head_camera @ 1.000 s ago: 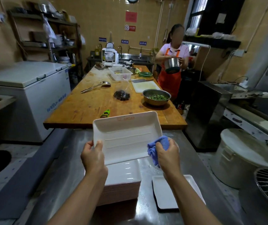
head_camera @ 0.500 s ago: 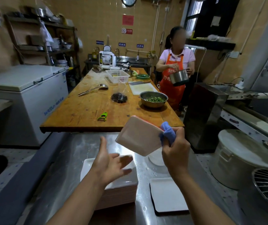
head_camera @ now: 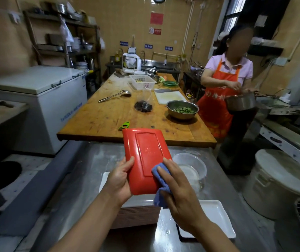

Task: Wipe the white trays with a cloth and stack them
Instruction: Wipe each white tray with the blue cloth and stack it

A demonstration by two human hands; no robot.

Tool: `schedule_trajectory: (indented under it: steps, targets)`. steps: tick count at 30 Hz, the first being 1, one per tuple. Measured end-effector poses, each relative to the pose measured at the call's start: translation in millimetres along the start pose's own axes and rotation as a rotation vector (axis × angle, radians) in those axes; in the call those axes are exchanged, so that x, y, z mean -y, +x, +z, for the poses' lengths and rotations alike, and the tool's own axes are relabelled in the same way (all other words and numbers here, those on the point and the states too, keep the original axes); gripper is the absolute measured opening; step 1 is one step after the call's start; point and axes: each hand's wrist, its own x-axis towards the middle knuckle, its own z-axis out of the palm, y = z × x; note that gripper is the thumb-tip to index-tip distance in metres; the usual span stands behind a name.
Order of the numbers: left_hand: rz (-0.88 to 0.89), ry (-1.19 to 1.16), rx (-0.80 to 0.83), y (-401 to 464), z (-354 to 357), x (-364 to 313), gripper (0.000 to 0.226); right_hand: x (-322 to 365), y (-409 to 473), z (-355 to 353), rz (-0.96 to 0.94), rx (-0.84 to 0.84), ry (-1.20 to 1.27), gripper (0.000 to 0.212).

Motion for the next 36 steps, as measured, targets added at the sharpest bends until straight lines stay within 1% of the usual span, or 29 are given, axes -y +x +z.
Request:
schedule_trajectory:
  steps: [3, 6, 8, 12, 14, 16, 18, 20, 21, 25, 28, 32, 36]
  targets:
    - [-0.017, -0.002, 0.021, -3, -1, 6, 0.044, 13, 19, 7, -0.017, 0.078, -0.080, 0.050]
    - [0.014, -0.017, 0.035, -5, -1, 13, 0.040, 19, 41, 10, 0.019, 0.106, -0.085, 0.048]
    - [0.040, -0.031, 0.075, -7, 1, 17, 0.040, 16, 58, 8, 0.048, 0.108, -0.087, 0.048]
    - [0.054, 0.036, 0.138, -11, 2, 24, 0.036, 4, 93, -1, 0.092, 0.109, -0.158, 0.045]
    - [0.049, 0.075, 0.150, -13, 0, 25, 0.037, 0, 104, -3, 0.116, 0.095, -0.145, 0.041]
    - [0.037, 0.102, 0.156, -15, -4, 24, 0.036, -8, 107, -4, 0.178, 0.045, -0.111, 0.035]
    - [0.035, 0.118, 0.152, -17, -8, 21, 0.034, -19, 103, -8, 0.282, -0.009, -0.073, 0.027]
    - [0.033, 0.131, 0.142, -18, -11, 19, 0.033, -28, 94, -12, 0.390, -0.037, 0.010, 0.020]
    - [0.028, 0.132, 0.137, -18, -12, 19, 0.033, -30, 88, -12, 0.419, -0.047, 0.052, 0.019]
    - [0.017, 0.062, 0.073, -14, -10, 24, 0.036, -23, 67, -9, 0.473, -0.091, 0.175, 0.039]
    - [0.027, 0.034, -0.015, -8, -9, 25, 0.032, -14, 47, 0, 0.509, -0.061, 0.185, 0.048]
    - [0.056, 0.025, -0.107, 1, -9, 31, 0.025, -9, 19, 7, 0.523, -0.062, 0.211, 0.046]
    - [0.079, 0.034, -0.195, 10, -2, 41, 0.029, -9, -8, 4, 0.505, -0.075, 0.207, 0.036]
